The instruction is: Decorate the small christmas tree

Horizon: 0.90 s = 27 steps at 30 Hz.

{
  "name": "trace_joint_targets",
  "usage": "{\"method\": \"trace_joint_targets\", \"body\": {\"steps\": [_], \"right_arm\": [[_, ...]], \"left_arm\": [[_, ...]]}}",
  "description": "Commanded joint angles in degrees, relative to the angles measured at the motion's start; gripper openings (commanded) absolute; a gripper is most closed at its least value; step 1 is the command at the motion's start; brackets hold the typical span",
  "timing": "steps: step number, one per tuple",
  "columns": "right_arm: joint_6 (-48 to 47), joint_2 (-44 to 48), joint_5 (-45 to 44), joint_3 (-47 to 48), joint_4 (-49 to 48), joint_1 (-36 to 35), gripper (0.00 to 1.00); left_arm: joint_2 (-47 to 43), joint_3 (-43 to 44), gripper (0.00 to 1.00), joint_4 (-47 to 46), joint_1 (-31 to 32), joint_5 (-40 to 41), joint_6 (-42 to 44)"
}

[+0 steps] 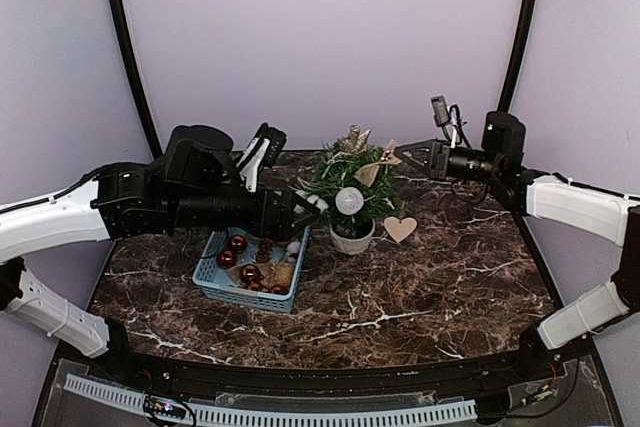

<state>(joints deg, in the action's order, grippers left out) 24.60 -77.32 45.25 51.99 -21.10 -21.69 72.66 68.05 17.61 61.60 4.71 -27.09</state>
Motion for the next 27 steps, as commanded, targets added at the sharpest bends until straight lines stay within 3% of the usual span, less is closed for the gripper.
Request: {"method": "trace_joint_targets", "body": {"steps": [1,27], "right_arm": [[-1.9,-1.31,-0.25,-0.87,-2.14,0.07,0.0],[-2.08,-5.85,-1.53,-3.12,-3.23,0.07,0.0]], "left_arm": [[-0.65,-0.87,0.88,-1.44,-0.34,-0.83,-0.28],[-3.2,-3.14,0.88,-2.61,-0.6,-1.18,-0.95]]}}
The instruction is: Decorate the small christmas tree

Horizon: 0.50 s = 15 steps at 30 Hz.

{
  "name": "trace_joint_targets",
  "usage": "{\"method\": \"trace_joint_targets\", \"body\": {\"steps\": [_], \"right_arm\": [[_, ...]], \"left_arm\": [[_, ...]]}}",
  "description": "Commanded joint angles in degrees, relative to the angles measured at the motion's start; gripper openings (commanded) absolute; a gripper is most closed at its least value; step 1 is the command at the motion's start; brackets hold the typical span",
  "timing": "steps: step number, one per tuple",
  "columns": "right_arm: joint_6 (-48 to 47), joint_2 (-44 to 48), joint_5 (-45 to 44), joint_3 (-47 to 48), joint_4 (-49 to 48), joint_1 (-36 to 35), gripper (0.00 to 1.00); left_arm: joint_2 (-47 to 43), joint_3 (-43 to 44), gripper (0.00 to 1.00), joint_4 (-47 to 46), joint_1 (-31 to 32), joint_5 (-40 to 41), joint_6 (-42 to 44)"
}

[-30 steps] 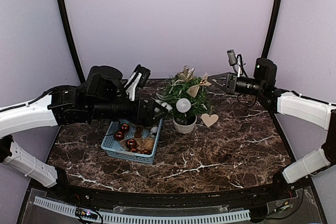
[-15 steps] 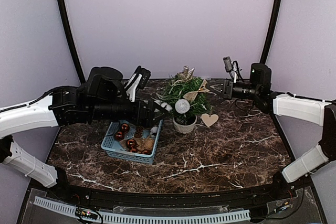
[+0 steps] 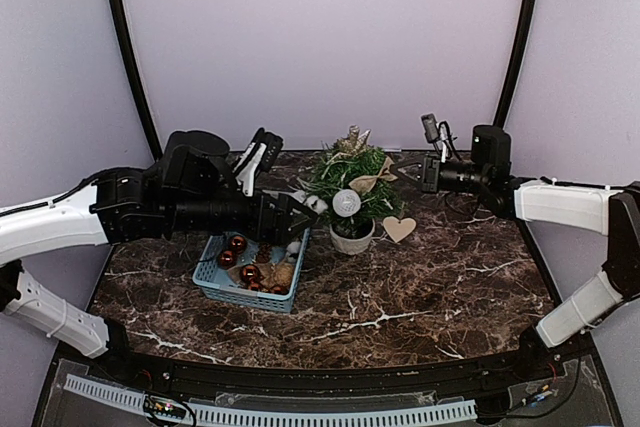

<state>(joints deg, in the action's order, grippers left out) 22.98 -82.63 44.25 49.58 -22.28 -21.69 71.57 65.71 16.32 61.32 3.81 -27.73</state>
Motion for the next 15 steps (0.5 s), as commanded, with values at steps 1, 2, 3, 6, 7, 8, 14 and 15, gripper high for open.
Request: {"method": "trace_joint_targets", "body": {"steps": [1,2,3,6,7,8,14,15], "right_arm": [[-0.42,-0.64,-0.56,-0.78,-2.05,0.07,0.0],[-0.4,-0.74,-0.57,-0.81,-2.0,0.07,0.0],[-0.38,-0.89,-0.5,-0.8,-1.96,0.07,0.0],[-0.39,-1.13,-0.31,-0.73,-1.78,0.07,0.0],[-0.39,-1.2,-0.37,-0.67,-1.6,0.07,0.0],[-0.39,-1.14,-0.51,-0.56,-1.22,0.07,0.0],[-0.09,0.22,-1.89,-0.18,0.21,0.15,0.11],[-0.05,0.53,-2.15,-0.25,0.36,0.11,0.13]], "left_arm": [[-2.13,-0.9,0.88,-1.35,-0.32,-0.3,-0.31],[-2.13,-0.92,0.88,-1.41,-0.32,-0.34,-0.31],[-2.11,-0.93,0.88,-1.44,-0.32,-0.42,-0.31],[-2.27,-1.09,0.88,-1.53,-0.32,-0.47,-0.31],[-2.32,-1.17,0.88,-1.54,-0.32,-0.47,-0.31],[-2.45,-1.23,0.88,-1.55,-0.32,-0.47,-0.31],[-2.88,-1.43,0.88,-1.61,-0.32,-0.45,-0.29],[-2.9,-1.45,0.88,-1.63,-0.32,-0.42,-0.3]]}}
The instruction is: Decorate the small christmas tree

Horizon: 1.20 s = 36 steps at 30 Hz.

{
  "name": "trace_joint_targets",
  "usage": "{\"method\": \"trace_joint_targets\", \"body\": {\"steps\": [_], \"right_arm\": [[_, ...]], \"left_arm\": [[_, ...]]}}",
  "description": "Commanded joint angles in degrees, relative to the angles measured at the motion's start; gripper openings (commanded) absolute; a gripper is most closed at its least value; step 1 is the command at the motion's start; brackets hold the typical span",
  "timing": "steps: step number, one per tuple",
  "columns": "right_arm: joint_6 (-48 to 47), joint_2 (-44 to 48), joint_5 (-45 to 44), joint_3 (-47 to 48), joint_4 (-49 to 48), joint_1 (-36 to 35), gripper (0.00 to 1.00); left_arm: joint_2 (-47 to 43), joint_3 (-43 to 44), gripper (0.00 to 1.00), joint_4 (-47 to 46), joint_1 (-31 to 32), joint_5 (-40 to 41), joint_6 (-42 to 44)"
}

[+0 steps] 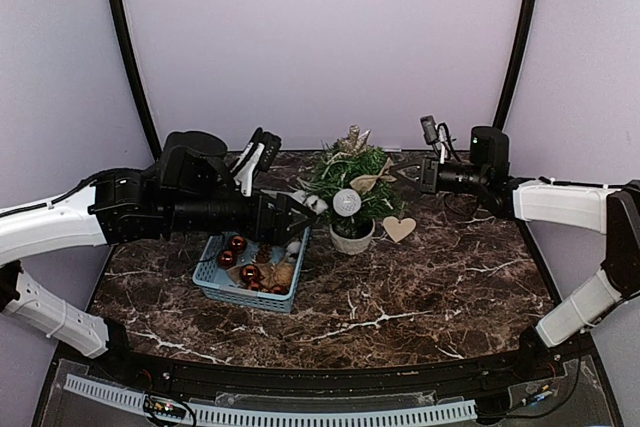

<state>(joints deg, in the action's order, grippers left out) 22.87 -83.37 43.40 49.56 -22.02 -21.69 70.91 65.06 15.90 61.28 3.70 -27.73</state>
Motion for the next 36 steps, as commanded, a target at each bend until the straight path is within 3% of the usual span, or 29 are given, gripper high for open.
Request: {"method": "trace_joint_targets", "body": {"steps": [1,19,26,36], "right_arm": [[0.07,1.55,-1.52,-0.25,0.21,0.08,0.16],[0.59,6.78,-5.04,-1.83,2.4,0.25,0.62],[0.55,6.85,-6.0,-2.01,3.04,0.25,0.7],[0.37,6.35,-6.41,-1.94,3.32,0.24,0.71]], "left_arm": [[-2.29,-0.87,0.88,-1.31,-0.28,-0.35,-0.31],[-4.18,-2.3,0.88,-1.4,-0.37,0.4,-0.7],[-5.17,-3.08,0.88,-1.38,-0.37,0.68,-1.0],[-6.58,-4.15,0.88,-1.31,-0.37,1.26,-1.19]]}}
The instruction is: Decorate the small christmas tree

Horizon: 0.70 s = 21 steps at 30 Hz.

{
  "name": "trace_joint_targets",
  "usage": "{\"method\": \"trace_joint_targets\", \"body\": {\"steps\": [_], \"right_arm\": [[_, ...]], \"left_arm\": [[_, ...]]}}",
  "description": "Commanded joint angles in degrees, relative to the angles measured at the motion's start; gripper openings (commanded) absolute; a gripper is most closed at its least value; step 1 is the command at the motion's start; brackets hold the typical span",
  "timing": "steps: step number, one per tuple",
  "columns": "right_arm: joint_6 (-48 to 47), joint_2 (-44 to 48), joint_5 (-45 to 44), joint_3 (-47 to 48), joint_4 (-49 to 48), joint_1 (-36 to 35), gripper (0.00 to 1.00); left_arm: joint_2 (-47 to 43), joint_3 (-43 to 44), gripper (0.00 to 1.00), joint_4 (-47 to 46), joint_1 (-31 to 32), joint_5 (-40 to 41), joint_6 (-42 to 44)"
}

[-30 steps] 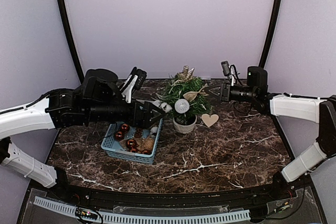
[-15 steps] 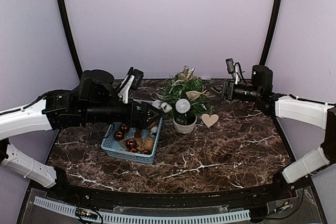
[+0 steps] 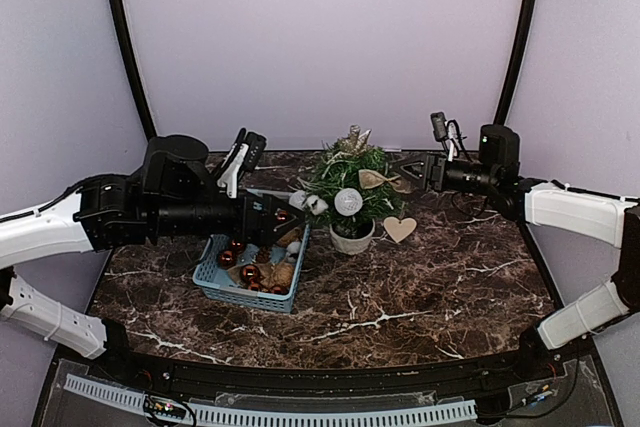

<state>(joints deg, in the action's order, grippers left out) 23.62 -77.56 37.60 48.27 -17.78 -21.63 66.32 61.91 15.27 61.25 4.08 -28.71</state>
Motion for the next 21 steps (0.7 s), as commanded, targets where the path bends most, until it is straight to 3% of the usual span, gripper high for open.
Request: {"method": "trace_joint_targets", "body": {"steps": [1,18,21], "right_arm": [[-0.39,0.68,-0.79,-0.59,-0.66,0.16,0.72],[-3.97,7.96,-9.41,1.28,10.69,0.48,0.78],[-3.22,10.52,-12.48,1.54,14.2,0.53,0.86]], "left_arm": [[-2.1,-1.2,0.88,-0.68,-0.35,0.99,-0.25],[-2.76,-1.86,0.88,3.93,-3.52,2.26,-2.38],[-3.02,-2.54,0.88,4.86,-5.27,1.93,-2.54]]}}
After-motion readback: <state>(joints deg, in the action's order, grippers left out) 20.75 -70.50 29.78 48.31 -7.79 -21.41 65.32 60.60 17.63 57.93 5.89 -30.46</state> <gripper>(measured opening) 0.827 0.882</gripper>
